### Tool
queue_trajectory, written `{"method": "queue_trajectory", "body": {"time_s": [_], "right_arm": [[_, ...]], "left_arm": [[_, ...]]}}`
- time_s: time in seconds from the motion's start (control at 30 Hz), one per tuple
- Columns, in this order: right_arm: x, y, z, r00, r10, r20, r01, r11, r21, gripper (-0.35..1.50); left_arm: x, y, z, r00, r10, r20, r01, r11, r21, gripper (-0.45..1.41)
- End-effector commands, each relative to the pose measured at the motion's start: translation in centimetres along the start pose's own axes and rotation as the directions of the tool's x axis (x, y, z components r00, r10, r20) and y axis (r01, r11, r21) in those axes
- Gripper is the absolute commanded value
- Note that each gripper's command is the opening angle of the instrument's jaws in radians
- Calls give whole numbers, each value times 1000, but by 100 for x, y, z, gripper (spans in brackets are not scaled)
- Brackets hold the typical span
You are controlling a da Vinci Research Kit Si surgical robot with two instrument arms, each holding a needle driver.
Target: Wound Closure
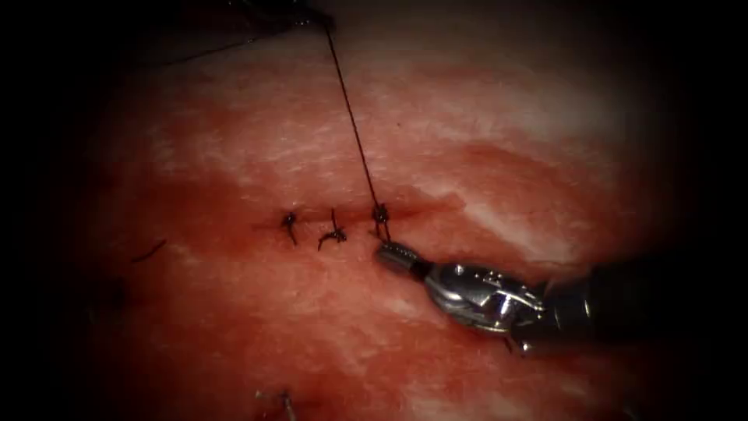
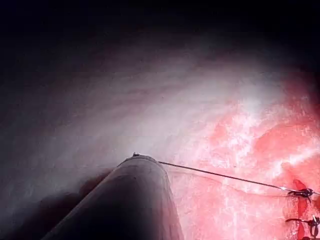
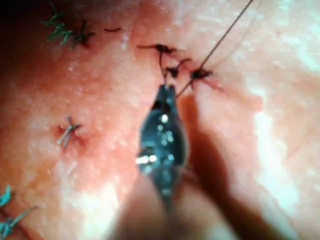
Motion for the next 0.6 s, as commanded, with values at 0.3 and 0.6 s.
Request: {"method": "queue_trajectory", "body": {"time_s": [0.3,0.6], "right_arm": [[-35,-29,-12,1000,-4,26,5,1000,-14,-35],[-42,-38,-12,1000,-4,30,5,999,-32,-35]], "left_arm": [[-4,-14,5,999,-26,-41,30,994,109,-45],[-8,-39,0,998,-39,-54,47,986,158,-45]]}}
